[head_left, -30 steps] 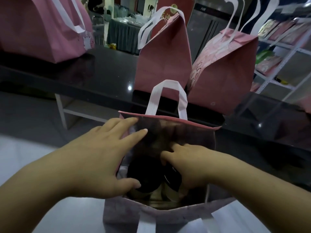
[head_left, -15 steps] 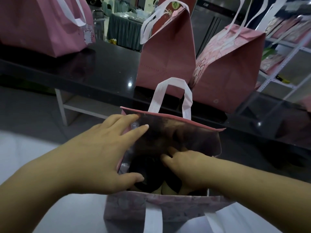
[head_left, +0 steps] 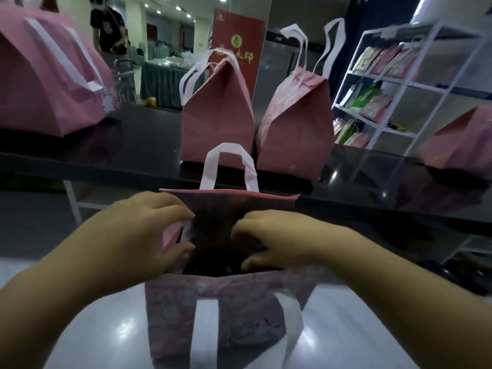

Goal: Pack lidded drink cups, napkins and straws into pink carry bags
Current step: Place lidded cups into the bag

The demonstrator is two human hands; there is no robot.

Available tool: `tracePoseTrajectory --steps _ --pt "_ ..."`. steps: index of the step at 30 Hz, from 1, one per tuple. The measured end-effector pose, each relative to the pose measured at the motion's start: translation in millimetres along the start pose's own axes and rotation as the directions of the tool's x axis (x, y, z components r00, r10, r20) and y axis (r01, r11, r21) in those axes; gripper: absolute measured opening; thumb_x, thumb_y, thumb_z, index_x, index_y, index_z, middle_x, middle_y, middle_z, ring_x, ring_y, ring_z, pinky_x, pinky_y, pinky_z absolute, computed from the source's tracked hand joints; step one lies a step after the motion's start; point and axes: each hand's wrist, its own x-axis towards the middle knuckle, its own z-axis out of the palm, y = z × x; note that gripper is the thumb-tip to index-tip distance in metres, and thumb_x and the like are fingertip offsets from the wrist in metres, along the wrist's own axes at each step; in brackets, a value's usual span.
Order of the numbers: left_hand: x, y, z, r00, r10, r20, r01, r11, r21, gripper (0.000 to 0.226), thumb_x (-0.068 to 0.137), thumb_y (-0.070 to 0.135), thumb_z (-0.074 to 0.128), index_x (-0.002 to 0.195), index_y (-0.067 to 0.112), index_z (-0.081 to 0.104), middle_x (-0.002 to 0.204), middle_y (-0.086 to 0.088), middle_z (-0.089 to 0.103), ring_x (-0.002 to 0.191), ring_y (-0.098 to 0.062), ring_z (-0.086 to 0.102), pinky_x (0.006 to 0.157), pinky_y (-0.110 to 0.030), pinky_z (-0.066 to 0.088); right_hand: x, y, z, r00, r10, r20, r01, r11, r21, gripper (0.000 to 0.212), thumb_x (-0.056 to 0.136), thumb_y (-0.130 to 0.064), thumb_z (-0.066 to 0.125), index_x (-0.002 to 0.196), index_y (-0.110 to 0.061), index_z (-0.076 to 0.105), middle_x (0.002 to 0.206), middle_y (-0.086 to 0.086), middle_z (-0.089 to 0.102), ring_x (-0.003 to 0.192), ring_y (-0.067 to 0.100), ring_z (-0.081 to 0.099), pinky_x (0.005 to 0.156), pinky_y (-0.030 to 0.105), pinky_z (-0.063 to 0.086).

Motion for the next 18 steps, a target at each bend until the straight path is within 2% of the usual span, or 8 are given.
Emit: tracePoseTrajectory --steps 2,4,6,9,14,18 --pt "5.5 9.5 -9.8 1.0 0.019 -0.017 -0.019 1.0 -0.01 0.046 0.071 0.059 0.053 0.107 0.032 0.064 0.104 0.012 0.064 0.088 -0.008 0.058 0.075 -0.031 0.053 -21.4 0.2 -19.0 0.992 -0.021 -0.127 0.022 1.0 0.004 0.043 0.083 -0.043 0.065 0.121 -0.03 0.05 0.11 -0.01 0.053 0.088 0.006 0.047 0.074 0.025 0.044" --pt "11.4 25.2 -17.8 0.997 0.061 -0.052 -0.062 0.998 -0.018 0.048 0.076 0.066 0.043 0.104 0.033 0.064 0.097 0.013 0.064 0.079 -0.008 0.06 0.067 -0.034 0.055 -49.1 2.1 -34.0 0.972 -0.007 -0.234 0.013 1.0 0.025 0.04 0.084 -0.042 0.064 0.119 -0.029 0.052 0.108 -0.01 0.055 0.087 0.006 0.049 0.075 0.027 0.046" --pt "17.5 51.2 -22.9 0.986 0.118 -0.115 -0.121 0.992 -0.02 0.044 0.076 0.062 0.045 0.099 0.031 0.066 0.091 0.013 0.064 0.072 -0.009 0.06 0.06 -0.035 0.055 -82.9 6.5 -42.7 0.945 0.022 -0.325 -0.007 0.999 0.044 0.04 0.084 -0.042 0.064 0.12 -0.027 0.053 0.11 -0.008 0.057 0.092 0.01 0.054 0.079 0.031 0.049" --pt "25.9 105.0 -21.2 0.968 0.181 -0.171 -0.192 0.98 -0.047 0.036 0.075 0.055 0.05 0.096 0.031 0.066 0.09 0.015 0.063 0.072 -0.01 0.061 0.057 -0.037 0.054 -143.0 19.7 -41.6 0.904 0.078 -0.42 -0.055 0.996 0.067 0.04 0.085 -0.042 0.064 0.12 -0.027 0.054 0.11 -0.009 0.059 0.095 0.008 0.055 0.082 0.032 0.05" --pt "37.4 218.0 10.7 0.952 0.279 -0.128 -0.291 0.953 -0.087 0.042 0.077 0.061 0.044 0.099 0.033 0.066 0.092 0.018 0.063 0.076 -0.004 0.061 0.062 -0.03 0.055 -256.4 54.9 -7.5 0.875 0.217 -0.433 -0.188 0.976 0.109 0.041 0.084 -0.047 0.062 0.12 -0.029 0.053 0.11 -0.01 0.059 0.097 0.008 0.056 0.084 0.033 0.05" --pt "45.7 314.2 60.3 0.952 0.294 -0.088 -0.307 0.927 -0.216 0.043 0.076 0.068 0.043 0.098 0.038 0.064 0.092 0.028 0.058 0.072 -0.001 0.062 0.061 -0.027 0.052 -352.8 93.0 33.7 0.848 0.355 -0.394 -0.332 0.935 0.127 0.037 0.086 -0.048 0.059 0.119 -0.033 0.052 0.111 -0.013 0.057 0.098 0.006 0.053 0.083 0.029 0.048"
